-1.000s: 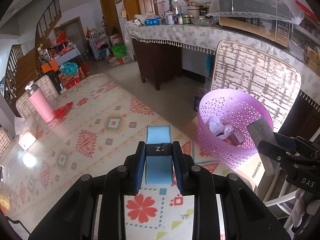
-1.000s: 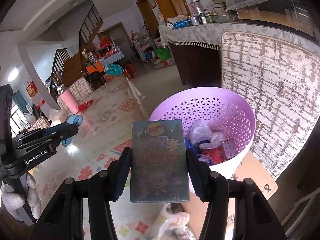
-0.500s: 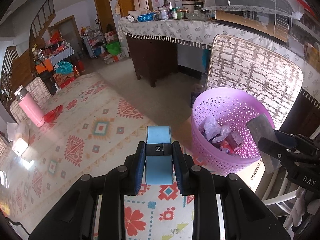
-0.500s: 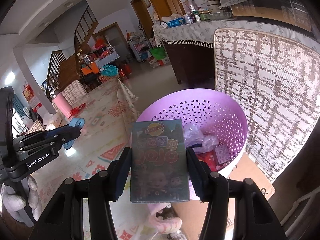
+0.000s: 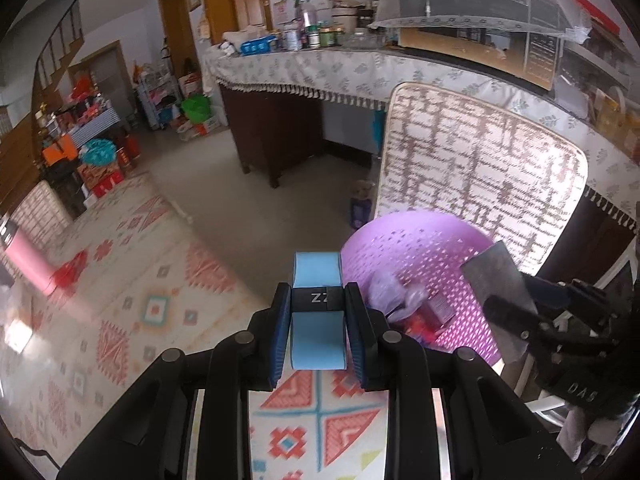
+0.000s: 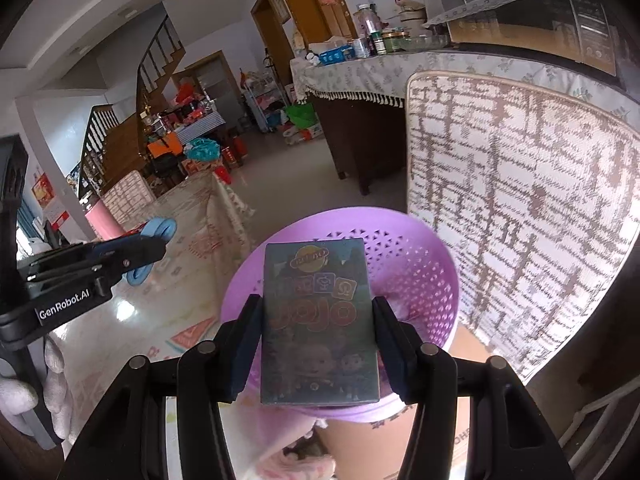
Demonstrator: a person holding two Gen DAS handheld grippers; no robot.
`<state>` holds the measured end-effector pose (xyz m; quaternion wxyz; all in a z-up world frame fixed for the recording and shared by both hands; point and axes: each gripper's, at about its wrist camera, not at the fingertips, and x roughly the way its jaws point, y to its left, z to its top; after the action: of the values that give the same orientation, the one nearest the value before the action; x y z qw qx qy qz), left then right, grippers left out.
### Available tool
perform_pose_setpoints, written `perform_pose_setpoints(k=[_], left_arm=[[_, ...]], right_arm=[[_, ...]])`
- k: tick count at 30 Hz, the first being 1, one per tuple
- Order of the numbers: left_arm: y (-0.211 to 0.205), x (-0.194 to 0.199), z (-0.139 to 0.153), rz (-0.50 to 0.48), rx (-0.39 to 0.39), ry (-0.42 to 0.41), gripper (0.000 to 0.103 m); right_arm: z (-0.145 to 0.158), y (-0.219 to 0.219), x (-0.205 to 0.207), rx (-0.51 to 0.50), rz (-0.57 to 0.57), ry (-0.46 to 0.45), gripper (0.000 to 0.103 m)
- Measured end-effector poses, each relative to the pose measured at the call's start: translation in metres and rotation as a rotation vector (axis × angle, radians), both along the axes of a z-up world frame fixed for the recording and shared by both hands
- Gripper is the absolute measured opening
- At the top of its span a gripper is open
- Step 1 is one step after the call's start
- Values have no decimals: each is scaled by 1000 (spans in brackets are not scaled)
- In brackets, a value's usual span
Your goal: Collect trash
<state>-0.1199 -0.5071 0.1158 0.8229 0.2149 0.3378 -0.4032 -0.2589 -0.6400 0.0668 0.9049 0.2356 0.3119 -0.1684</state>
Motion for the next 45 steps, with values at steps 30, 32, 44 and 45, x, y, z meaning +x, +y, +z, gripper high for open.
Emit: perform_pose_setpoints(k=[30, 32, 44, 45], left_arm=[[23, -9, 14, 45, -113, 42, 81], [37, -21, 23, 53, -129, -3, 82], [124, -95, 70, 158, -267, -260, 103], [128, -99, 71, 170, -265, -269, 103]], right_arm=[[-17, -10, -19, 55, -133, -10, 65], [-15, -4, -25, 57, -137, -13, 65], [12, 59, -64, -4, -129, -28, 69], [16, 68, -68, -25, -128, -26, 69]])
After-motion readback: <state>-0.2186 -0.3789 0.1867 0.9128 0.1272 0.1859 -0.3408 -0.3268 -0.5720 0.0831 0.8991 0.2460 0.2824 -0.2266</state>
